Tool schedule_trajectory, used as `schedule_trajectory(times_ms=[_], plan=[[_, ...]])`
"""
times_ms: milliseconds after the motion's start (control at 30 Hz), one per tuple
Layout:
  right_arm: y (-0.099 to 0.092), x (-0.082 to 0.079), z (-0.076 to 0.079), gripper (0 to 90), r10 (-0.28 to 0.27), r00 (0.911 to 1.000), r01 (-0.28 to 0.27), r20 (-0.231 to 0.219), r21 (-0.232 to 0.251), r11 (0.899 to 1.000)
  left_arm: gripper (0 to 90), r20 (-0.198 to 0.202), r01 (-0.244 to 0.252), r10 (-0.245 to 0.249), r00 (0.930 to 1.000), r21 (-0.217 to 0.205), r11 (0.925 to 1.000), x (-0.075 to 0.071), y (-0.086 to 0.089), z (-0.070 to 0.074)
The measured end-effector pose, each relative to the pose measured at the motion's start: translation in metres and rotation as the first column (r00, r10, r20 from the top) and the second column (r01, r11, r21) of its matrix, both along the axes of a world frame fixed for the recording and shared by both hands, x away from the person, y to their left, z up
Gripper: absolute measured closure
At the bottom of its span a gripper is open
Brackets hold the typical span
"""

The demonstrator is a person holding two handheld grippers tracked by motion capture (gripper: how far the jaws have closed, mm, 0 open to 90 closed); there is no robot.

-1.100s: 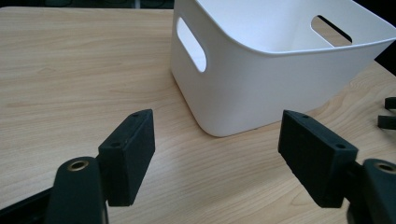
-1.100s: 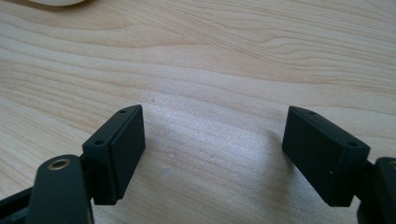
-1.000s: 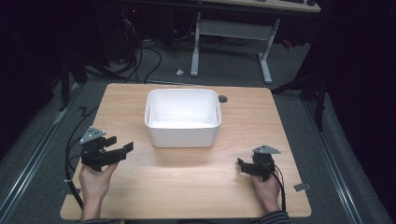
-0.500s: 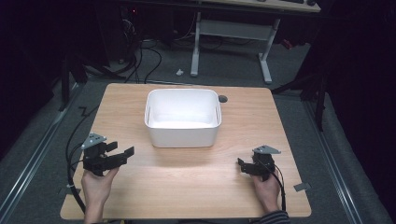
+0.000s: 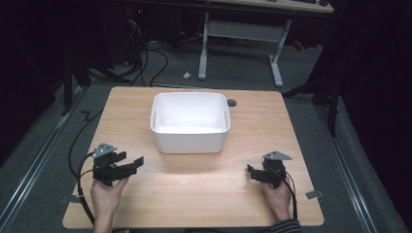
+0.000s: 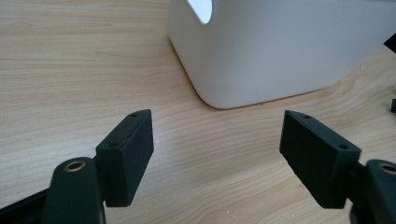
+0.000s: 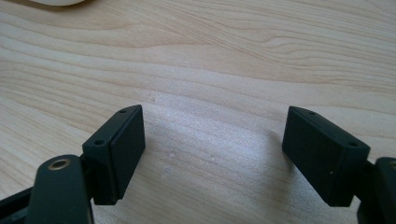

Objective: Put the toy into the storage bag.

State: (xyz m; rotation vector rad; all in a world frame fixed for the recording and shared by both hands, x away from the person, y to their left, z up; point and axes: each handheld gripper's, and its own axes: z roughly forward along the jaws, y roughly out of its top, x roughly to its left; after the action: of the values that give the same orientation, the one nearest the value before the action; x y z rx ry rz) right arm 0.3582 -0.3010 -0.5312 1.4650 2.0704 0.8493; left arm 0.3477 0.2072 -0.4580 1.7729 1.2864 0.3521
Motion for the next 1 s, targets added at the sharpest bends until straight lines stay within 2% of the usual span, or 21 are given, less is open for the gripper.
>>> schedule_trajectory(times_ms=[433, 1000], plan=[[0.0, 0.0, 0.0, 21.3, -0.001, 1.0, 0.001, -0.001, 0.002, 1.0, 26.3, -0.028, 0.009, -0.009, 0.9996, -0.002, 1.0, 0.002, -0.003, -0.017], [0.0, 0.0, 0.0, 21.3, 0.0, 1.0, 0.0, -0.001, 0.002, 1.0, 26.5, -0.02, 0.005, -0.005, 0.9998, 0.022, 0.9997, 0.003, -0.009, -0.029]])
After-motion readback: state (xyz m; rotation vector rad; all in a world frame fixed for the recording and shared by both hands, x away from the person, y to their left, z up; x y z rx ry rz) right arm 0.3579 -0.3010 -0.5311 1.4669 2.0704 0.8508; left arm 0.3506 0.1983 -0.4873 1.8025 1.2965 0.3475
